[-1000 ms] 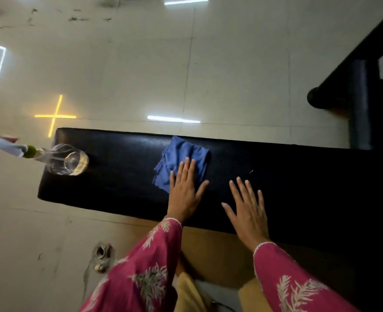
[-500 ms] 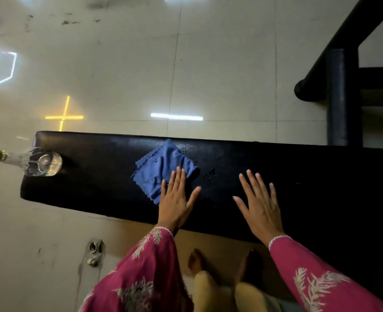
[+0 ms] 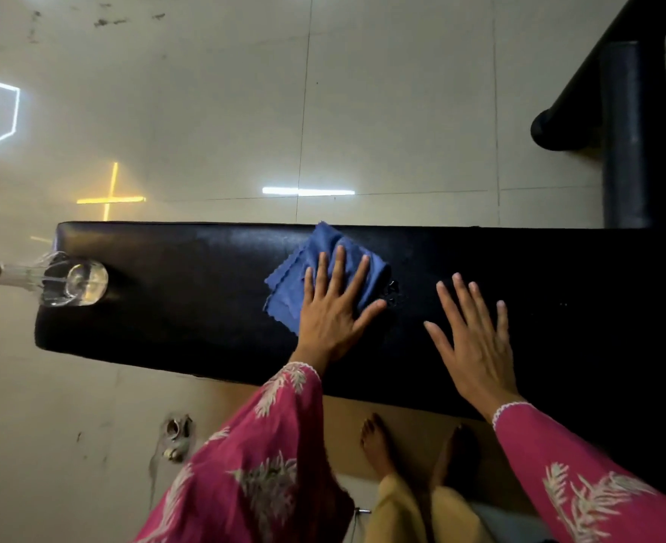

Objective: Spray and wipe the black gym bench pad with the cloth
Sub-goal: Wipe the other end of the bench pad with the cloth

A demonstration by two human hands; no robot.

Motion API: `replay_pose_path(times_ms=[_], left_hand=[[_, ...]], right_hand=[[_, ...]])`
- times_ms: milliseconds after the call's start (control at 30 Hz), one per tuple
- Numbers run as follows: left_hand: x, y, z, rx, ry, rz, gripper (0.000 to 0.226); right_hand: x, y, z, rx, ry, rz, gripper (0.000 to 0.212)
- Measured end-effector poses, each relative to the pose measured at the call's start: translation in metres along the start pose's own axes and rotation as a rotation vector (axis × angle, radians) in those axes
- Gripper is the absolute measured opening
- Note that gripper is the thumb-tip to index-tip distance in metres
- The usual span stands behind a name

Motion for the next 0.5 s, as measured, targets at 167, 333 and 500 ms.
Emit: replay_pose_path(times_ms=[167, 333, 500], left_hand=[[0.009, -0.007, -0.033, -0.038, -0.32, 0.101, 0.085], [-0.027, 0.0, -0.028, -0.04, -0.075, 0.036, 0.082], [0.0, -0.005, -0.041, -0.04, -0.258, 0.104, 0.067]], right_hand=[[0.011, 0.004, -0.002, -0.018, 0.001, -0.004, 0.068], [0.009, 0.005, 0.0, -0.056, 0.054, -0.015, 0.068], [-0.006, 0.003, 0.005, -0.081, 0.029, 0.019, 0.062]])
Point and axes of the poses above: each hand's wrist, its own z-axis away from the middle knuckle, its own y-axis out of the palm, x = y × z, the point moved 1 cm from there along -z, towards the middle knuckle, and after that the axes turned 7 degrees about -y, right-handed, at the moved point
